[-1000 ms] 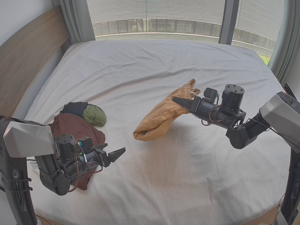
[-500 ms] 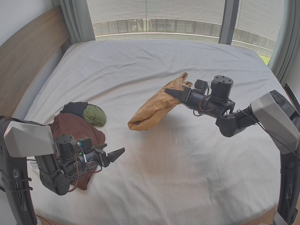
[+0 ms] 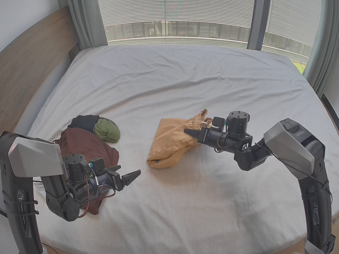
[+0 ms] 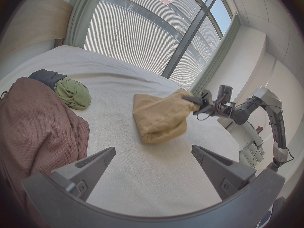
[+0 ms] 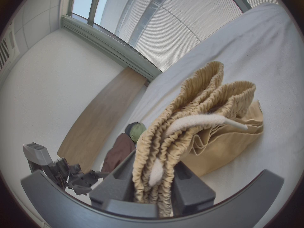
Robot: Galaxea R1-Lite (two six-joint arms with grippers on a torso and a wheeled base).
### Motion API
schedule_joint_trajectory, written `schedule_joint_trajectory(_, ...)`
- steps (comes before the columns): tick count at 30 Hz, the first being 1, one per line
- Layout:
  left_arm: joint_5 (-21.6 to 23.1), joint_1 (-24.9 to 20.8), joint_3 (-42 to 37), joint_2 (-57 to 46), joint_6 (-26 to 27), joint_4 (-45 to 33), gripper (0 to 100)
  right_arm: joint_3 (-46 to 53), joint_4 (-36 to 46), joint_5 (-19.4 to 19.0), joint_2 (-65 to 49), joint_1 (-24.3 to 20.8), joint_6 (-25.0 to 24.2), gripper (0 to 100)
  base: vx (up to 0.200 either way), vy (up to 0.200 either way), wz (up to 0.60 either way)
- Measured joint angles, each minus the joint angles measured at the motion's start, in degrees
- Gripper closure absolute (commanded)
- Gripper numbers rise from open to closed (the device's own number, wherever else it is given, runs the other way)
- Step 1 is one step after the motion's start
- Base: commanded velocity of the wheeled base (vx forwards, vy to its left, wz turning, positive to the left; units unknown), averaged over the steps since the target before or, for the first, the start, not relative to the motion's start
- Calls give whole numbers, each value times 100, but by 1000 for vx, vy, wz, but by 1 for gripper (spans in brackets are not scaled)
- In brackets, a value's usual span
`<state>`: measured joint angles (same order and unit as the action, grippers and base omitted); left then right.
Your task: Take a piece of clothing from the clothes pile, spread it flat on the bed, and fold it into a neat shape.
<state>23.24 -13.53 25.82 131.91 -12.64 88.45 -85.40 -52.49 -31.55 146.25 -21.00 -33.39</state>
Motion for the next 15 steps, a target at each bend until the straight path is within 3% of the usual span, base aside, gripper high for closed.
schedule_joint_trajectory(15, 7, 0, 2, 55, 0, 4, 0, 1647, -1076, 57, -33, 380, 129, 100, 0, 0, 0)
